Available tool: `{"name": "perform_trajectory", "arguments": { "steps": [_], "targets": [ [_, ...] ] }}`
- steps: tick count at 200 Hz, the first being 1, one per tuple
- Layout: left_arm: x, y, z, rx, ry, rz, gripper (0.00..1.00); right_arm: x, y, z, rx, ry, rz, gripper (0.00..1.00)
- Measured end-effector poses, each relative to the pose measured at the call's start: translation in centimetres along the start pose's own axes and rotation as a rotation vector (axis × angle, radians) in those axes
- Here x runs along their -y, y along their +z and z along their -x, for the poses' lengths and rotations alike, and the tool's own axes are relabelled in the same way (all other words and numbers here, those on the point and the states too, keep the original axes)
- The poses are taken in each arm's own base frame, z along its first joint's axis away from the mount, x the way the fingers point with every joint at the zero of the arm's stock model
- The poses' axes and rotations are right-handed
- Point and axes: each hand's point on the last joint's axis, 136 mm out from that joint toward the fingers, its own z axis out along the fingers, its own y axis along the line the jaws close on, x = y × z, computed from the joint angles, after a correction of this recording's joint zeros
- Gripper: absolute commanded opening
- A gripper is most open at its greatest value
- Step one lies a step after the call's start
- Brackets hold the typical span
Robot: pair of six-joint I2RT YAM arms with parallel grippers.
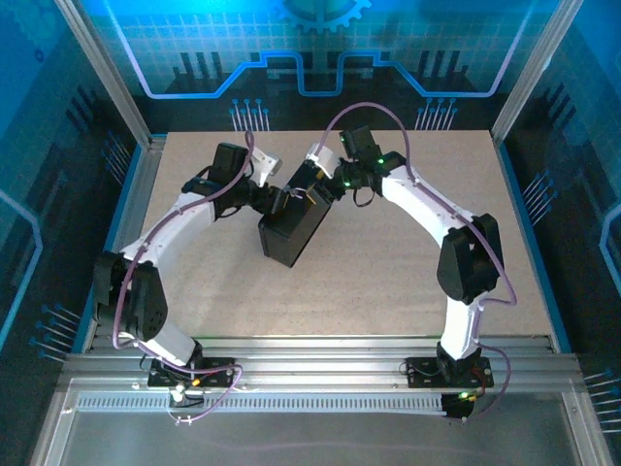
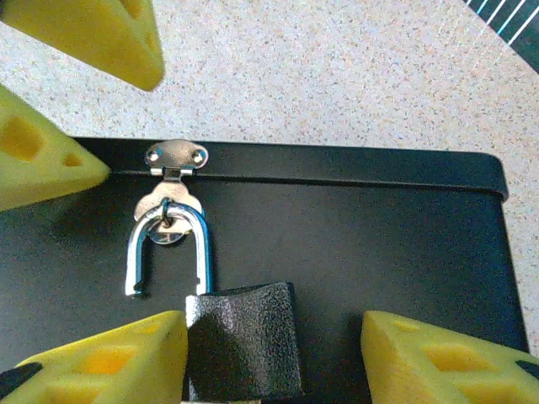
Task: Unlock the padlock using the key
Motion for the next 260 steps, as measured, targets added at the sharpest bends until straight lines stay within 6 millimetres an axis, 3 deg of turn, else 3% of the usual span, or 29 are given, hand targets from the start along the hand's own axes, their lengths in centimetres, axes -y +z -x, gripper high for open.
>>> {"name": "perform_trajectory", "arguments": {
  "steps": [39, 95, 151, 260],
  "targets": [
    [0.1, -0.2, -0.3, -0.002, 0.0, 0.001, 0.53, 0.1, 0.4, 0.0, -0.016, -0.038, 0.005, 0.54],
    [0.1, -0.2, -0.3, -0.003, -0.001, 0.0, 0.51, -0.5, 0.7, 0.3, -0.011, -0.079, 0.047, 0.27],
    [0.0, -0.2, -0.4, -0.006, -0.049, 0.005, 0.51, -0.5, 0.5, 0.5, -0.004, -0.003, 0.052, 0.08],
    [-0.3, -0.3, -0.3, -0.008, -0.078, 0.037, 0.52, -0.1, -0.6, -0.4, -0.079, 0.146, -0.033, 0.0]
  ]
}}
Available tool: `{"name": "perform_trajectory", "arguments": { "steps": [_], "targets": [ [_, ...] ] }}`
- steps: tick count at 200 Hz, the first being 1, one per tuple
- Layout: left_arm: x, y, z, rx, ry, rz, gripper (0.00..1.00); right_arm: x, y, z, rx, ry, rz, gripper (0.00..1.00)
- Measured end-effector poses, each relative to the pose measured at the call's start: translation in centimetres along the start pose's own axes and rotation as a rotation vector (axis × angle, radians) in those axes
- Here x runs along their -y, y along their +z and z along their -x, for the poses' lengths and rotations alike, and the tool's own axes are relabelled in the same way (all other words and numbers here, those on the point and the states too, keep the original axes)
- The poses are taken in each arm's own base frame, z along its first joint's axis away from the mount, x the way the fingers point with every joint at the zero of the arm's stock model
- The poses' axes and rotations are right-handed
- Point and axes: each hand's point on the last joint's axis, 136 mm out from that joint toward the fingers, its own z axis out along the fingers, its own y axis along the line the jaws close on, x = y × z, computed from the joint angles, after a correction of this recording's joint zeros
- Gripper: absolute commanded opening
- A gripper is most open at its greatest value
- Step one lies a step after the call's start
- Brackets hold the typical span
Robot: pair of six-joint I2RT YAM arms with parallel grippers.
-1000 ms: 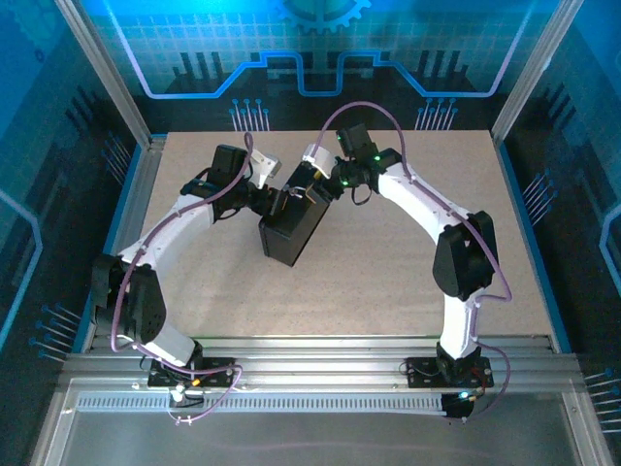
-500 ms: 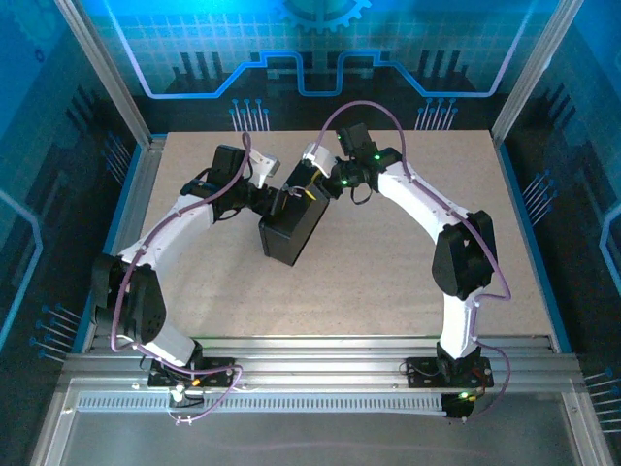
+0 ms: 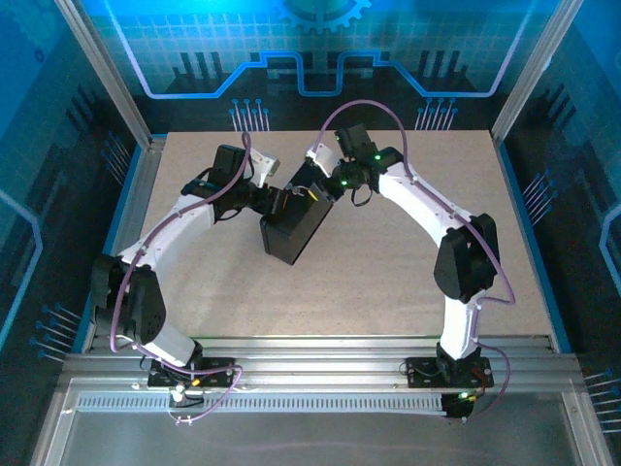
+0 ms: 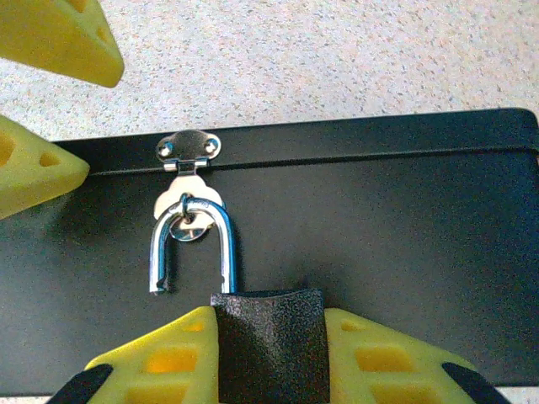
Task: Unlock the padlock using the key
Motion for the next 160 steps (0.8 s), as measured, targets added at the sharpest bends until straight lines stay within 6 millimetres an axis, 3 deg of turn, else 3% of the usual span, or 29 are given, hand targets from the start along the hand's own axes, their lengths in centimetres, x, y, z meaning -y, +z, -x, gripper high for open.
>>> {"name": "perform_trajectory", "arguments": {
  "steps": [113, 160],
  "targets": [
    [3.0, 0.1, -0.9, -0.037, 0.007, -0.125, 0.49, 2.7, -2.1, 0.1, -0.024, 0.213, -0.177, 0.0],
    [4.8, 0.7, -0.9, -0.047, 0.013, -0.176, 0.48, 3.3, -1.7, -0.8, -0.028, 0.348, -0.216, 0.0]
  ]
}}
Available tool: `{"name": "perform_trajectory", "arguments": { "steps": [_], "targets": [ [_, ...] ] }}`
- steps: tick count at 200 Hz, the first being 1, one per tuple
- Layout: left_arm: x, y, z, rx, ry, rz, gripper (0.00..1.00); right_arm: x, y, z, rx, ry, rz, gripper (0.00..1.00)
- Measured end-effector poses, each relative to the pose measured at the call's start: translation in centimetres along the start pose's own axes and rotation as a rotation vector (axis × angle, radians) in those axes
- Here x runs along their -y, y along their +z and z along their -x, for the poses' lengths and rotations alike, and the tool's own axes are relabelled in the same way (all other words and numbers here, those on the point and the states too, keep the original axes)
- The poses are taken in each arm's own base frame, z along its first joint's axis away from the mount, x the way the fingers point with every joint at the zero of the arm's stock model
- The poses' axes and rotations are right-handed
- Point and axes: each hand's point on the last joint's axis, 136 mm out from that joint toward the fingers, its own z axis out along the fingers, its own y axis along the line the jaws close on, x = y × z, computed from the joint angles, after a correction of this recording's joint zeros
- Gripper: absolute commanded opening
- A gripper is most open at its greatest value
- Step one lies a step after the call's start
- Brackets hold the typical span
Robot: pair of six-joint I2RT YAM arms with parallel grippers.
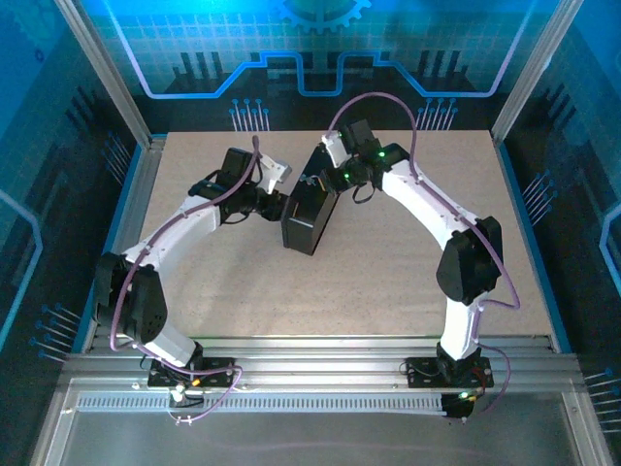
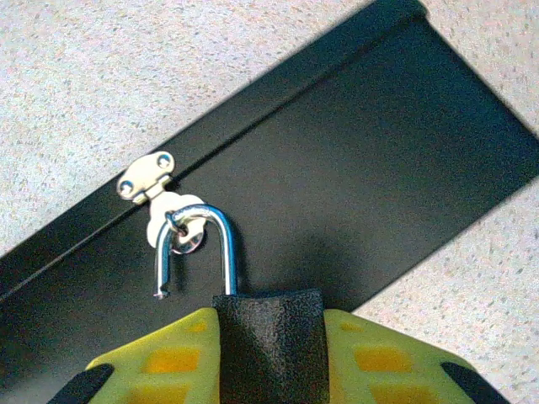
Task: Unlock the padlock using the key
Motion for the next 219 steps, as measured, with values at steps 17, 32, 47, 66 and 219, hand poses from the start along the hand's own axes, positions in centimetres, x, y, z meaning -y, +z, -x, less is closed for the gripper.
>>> {"name": "perform_trajectory", "arguments": {
  "steps": [17, 32, 47, 66, 219],
  "targets": [
    [0.7, 0.5, 0.2, -0.002, 0.005, -0.015, 0.48, 0.3, 0.2, -0.3, 0.014, 0.078, -0.018, 0.0],
    [1.2, 0.7, 0.3, -0.004, 0.008, -0.027, 0.48, 0.5, -0.2, -0.3, 0.05, 0.152, -0.029, 0.0],
    [1.6, 0.9, 0.3, -0.008, 0.002, -0.038, 0.48, 0.7, -1.0, 0.3, 0.109, 0.215, -0.036, 0.0],
    [2.0, 1.0, 0.2, -0.013, -0.001, -0.052, 0.47, 1.3, -1.7, 1.2, 0.169, 0.281, -0.059, 0.0],
    [2.3, 1.2, 0.1, -0.017, -0.009, -0.065, 0.47, 2.5, -0.7, 0.2, -0.007, 0.053, 0.106, 0.53]
  ]
}}
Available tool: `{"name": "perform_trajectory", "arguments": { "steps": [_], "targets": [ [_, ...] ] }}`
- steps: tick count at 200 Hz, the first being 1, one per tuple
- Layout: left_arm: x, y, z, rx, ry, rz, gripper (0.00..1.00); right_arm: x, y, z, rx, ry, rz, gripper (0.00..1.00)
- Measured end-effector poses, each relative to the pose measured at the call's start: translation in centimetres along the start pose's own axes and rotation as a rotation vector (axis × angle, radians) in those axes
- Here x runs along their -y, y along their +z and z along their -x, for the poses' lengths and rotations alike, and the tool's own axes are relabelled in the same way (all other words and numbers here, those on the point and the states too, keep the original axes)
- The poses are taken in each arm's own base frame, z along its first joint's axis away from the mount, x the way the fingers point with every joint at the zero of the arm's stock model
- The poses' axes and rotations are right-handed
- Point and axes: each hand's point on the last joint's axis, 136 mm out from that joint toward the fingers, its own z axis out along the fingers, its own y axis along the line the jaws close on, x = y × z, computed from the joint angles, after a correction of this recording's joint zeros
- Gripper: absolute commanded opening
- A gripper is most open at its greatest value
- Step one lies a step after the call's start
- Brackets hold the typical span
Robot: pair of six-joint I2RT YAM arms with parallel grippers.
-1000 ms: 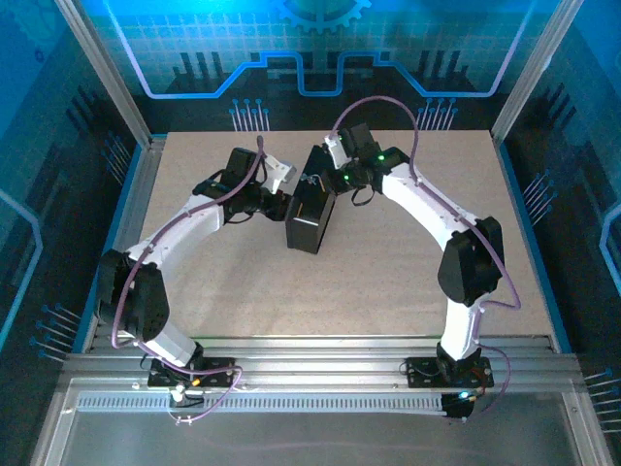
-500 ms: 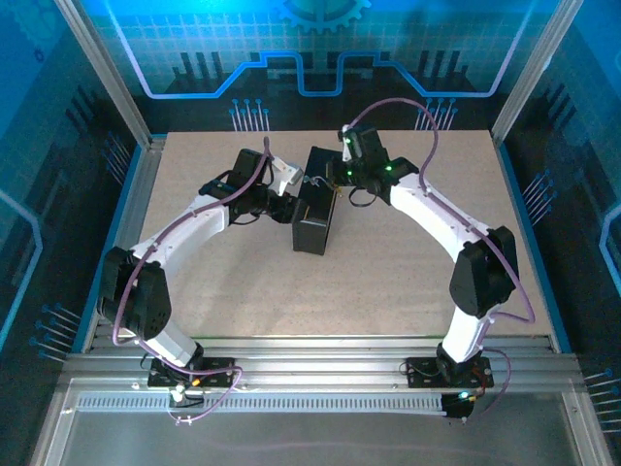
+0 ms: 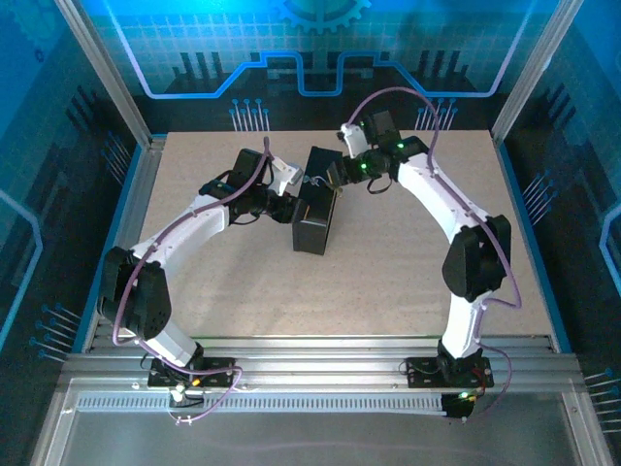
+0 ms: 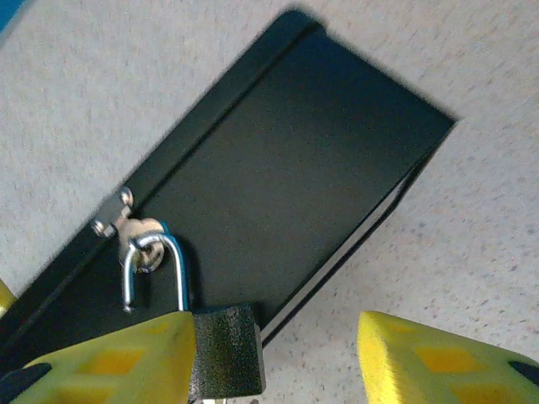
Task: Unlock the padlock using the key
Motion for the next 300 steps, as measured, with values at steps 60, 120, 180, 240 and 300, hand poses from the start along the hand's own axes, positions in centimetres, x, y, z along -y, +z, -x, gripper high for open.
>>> {"name": "perform_trajectory", "arguments": {
  "steps": [60, 120, 180, 240, 300],
  "targets": [
    [0.0, 0.0, 0.0, 0.0, 0.0, 0.001, 0.47, -1.4, 1.2, -0.7, -0.045, -0.064, 0.035, 0.52],
    [-0.1, 0.0, -0.1, -0.002, -0.001, 0.004, 0.47, -1.5, 1.7, -1.2, -0.07, -0.094, 0.014, 0.37],
    [-0.1, 0.0, 0.1, 0.005, -0.014, 0.004, 0.45, -1.9, -0.5, 0.2, -0.018, -0.034, -0.059, 0.01],
    [-0.1, 0.0, 0.1, 0.005, -0.027, 0.003, 0.45, -2.6, -0.6, 0.2, 0.011, 0.093, -0.068, 0.0],
    [-0.1, 0.1, 0.1, 0.009, -0.038, 0.004, 0.45, -3.2, -0.2, 0.1, 0.023, 0.141, -0.007, 0.13]
  ]
}}
